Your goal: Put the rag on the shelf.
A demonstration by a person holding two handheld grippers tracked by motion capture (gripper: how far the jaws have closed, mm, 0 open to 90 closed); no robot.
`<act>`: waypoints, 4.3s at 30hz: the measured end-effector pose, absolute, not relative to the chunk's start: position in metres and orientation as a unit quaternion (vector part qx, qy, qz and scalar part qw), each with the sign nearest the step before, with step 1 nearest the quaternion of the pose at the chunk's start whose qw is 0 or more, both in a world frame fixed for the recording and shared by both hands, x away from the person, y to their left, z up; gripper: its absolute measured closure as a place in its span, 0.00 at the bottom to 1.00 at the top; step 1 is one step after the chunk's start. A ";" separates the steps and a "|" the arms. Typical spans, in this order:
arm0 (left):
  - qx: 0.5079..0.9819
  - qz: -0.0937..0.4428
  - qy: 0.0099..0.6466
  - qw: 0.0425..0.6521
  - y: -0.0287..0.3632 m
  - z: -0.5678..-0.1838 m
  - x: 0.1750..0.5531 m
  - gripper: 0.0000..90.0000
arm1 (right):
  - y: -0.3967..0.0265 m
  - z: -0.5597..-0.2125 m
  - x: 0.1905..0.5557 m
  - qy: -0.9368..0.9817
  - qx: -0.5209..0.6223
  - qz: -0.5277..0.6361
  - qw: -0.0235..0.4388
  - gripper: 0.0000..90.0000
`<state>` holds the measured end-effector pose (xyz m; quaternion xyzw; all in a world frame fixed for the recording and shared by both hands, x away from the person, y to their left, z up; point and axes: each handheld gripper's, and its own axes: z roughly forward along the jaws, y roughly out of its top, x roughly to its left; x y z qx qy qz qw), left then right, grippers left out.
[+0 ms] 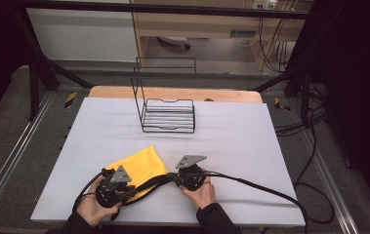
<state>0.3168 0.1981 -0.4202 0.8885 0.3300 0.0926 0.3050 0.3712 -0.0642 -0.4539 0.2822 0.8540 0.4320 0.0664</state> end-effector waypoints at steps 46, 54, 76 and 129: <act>0.818 0.149 0.411 0.375 0.249 -0.408 0.351 0.16 | -0.057 -0.455 0.379 0.817 0.391 0.421 0.049 0.78; 0.810 0.158 0.422 0.376 0.257 -0.408 0.355 0.13 | -0.059 -0.451 0.380 0.813 0.390 0.431 0.037 0.92; 0.849 0.075 0.423 0.308 0.253 -0.426 0.369 0.86 | -0.080 -0.417 0.386 0.829 0.369 0.414 0.068 0.93; 0.832 0.127 0.392 0.372 0.193 -0.410 0.371 0.18 | -0.139 -0.405 0.409 0.799 0.382 0.448 0.122 0.11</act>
